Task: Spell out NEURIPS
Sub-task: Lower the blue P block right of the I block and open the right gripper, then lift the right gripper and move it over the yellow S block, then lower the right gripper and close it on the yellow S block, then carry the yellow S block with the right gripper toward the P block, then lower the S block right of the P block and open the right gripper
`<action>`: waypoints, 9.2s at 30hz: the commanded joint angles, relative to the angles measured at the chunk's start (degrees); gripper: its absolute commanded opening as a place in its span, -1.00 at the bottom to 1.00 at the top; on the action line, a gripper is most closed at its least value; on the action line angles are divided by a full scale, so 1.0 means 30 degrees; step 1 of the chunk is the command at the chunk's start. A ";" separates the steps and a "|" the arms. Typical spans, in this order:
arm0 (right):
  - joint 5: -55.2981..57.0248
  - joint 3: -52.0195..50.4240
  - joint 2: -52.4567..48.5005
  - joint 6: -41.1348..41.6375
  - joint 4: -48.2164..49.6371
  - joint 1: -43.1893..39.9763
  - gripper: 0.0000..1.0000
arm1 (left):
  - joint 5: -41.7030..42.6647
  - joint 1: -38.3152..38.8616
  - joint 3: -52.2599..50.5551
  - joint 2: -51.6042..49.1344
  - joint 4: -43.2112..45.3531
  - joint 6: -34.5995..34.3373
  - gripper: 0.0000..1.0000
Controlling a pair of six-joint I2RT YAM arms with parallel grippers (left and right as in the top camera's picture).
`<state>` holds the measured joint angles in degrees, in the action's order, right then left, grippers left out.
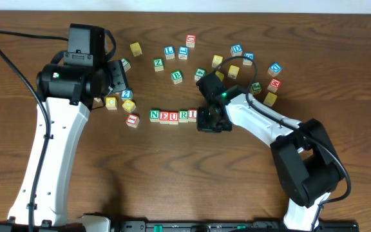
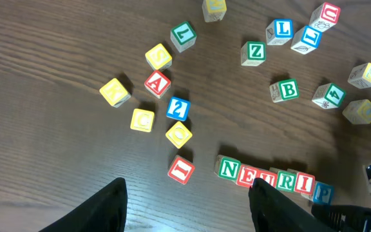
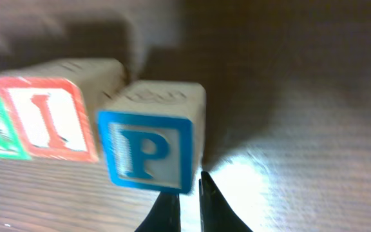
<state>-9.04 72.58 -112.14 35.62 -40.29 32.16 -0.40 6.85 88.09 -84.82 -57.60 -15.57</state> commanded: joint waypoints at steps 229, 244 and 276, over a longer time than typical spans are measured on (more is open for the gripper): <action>0.4058 0.2616 -0.1756 -0.0801 -0.1333 -0.0707 -0.64 | -0.0321 -0.0066 0.0087 -0.0284 0.0386 0.0182 0.21; 0.4189 0.2616 -0.1756 -0.0801 -0.1341 -0.0707 -0.62 | -0.0321 -0.0066 0.0087 -0.0291 0.0386 0.0182 0.21; 0.4306 0.2608 -0.1756 -0.0729 -0.0852 -0.0743 -0.32 | -0.0321 -0.0066 0.0087 -0.0284 0.0386 0.0182 0.21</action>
<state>3.44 80.82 -116.77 32.88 -42.94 29.63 -0.40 6.85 88.09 -85.10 -56.45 -15.55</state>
